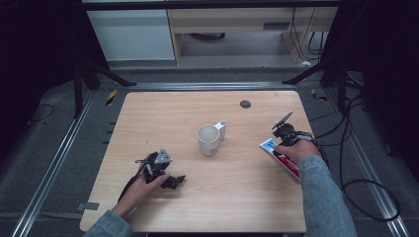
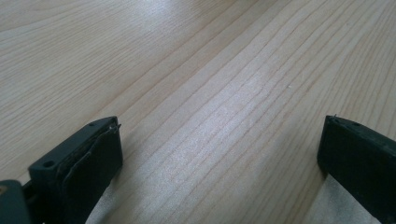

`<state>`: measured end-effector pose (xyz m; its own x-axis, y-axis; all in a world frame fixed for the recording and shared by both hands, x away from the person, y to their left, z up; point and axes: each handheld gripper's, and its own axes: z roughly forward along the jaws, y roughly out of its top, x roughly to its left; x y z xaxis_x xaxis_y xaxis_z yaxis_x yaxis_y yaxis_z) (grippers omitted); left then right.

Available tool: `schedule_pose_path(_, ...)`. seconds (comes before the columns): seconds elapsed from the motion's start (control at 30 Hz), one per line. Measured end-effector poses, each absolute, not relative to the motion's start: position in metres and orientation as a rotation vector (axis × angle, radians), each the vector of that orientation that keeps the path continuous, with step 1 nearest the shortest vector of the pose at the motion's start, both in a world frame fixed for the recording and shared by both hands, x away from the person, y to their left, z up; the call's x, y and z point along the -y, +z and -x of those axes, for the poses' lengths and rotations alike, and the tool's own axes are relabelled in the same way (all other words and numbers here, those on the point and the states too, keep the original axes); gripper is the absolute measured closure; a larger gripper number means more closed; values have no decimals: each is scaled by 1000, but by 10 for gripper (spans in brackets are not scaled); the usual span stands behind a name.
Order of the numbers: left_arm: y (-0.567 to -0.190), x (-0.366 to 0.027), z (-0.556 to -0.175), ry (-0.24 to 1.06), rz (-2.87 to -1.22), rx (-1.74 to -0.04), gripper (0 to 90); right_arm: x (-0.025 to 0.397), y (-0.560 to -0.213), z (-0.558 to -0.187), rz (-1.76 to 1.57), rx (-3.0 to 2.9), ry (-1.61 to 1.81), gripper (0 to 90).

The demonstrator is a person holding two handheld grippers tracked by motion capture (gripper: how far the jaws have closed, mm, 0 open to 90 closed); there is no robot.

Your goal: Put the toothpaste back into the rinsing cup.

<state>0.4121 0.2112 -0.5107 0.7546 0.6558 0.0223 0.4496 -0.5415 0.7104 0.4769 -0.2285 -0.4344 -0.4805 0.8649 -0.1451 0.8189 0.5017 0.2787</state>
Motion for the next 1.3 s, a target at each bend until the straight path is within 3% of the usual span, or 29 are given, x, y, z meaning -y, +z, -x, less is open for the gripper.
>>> schedule_pose_path(0.5,-511,-211,-412,372,-2236,-824,0,227,-455,-488,-1433,-2543,204,451)
schedule_pose_path(1.1,-511,-211,-412,372,-2235,-824,0,228,-465,-496,-1463,-2589,189,462)
schedule_pose_path(1.3,-511,-211,-412,373,-2235,-824,0,227,-465,-497,-1464,-2592,169,512)
